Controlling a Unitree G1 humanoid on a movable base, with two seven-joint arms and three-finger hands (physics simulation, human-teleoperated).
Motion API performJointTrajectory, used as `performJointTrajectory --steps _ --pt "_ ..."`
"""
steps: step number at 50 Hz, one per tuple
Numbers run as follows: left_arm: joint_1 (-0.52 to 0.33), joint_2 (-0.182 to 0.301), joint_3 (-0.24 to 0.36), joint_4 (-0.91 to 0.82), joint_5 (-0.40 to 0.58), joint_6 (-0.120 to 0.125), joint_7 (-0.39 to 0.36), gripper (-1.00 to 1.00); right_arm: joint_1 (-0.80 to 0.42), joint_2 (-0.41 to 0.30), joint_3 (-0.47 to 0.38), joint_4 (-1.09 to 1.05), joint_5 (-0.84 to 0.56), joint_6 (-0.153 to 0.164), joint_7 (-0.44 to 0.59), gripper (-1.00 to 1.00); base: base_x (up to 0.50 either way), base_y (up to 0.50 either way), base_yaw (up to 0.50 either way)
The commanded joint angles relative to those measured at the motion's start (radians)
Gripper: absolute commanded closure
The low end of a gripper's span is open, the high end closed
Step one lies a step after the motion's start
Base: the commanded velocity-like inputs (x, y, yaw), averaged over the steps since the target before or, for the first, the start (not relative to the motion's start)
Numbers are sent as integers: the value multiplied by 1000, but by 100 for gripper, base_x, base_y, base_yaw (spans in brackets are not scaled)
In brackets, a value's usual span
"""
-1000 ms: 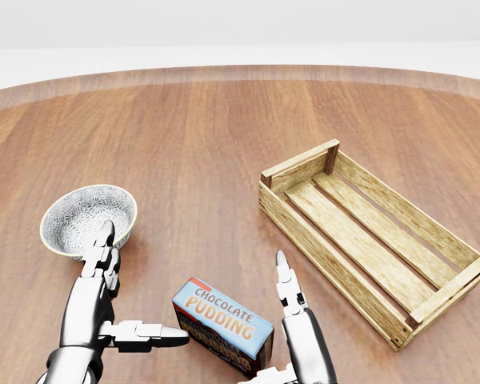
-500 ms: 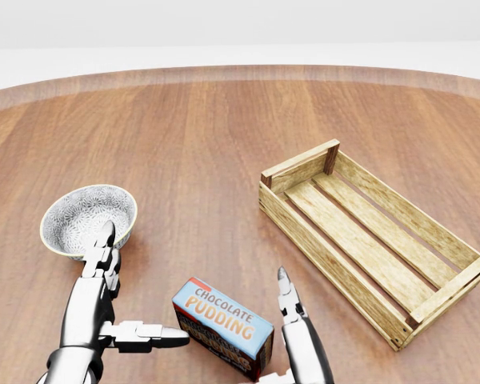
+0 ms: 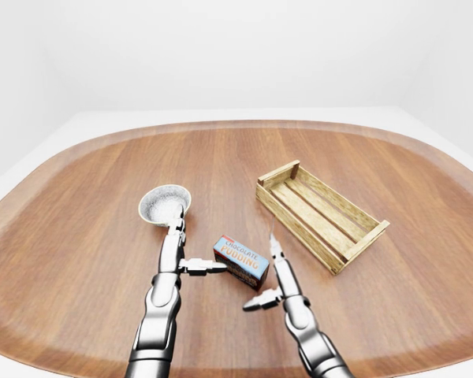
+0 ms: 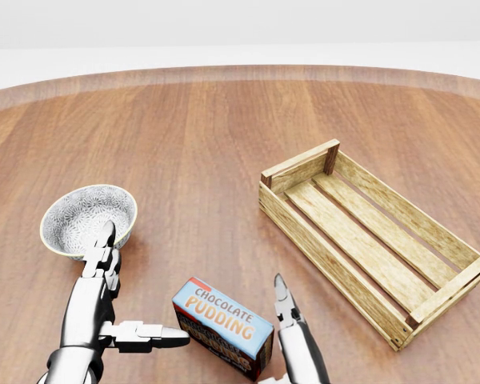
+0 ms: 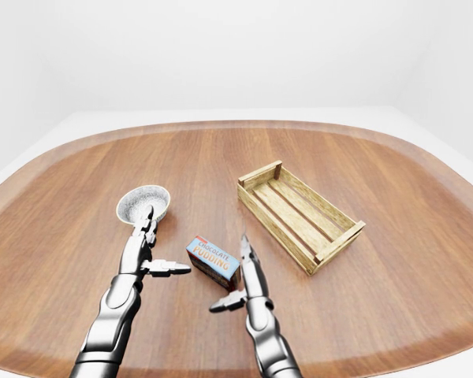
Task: Pick up the chocolate pudding and put it in the tray.
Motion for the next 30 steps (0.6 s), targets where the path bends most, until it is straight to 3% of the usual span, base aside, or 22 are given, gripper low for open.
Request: performJointTrajectory --steps 1,11,12,13,14,29,30 --pt "2 0 -1 -11 -6 2 -7 -100 -16 4 0 30 -12 0 -5 -100 0 0 0" --pt "2 0 -1 -11 -6 2 -7 -100 -42 10 -5 74 -18 0 -12 -100 0 0 0" --pt "2 0 -1 -11 -6 2 -8 -100 -40 11 -4 71 -20 0 -12 -88 0 0 0" --pt "2 0 -1 -11 -6 3 -8 -100 -48 9 -6 102 -26 0 -24 -29 0 0 0" --pt "2 0 -1 -11 -6 2 -7 -100 -66 6 -11 157 -38 0 -48 100 0 0 0" --pt "2 0 -1 -11 -6 2 -8 -100 -101 8 -42 257 -70 0 -93 100 0 0 0" --pt "2 0 -1 -11 -6 3 -8 -100 -67 14 -38 156 -52 0 -49 100 0 0 0"
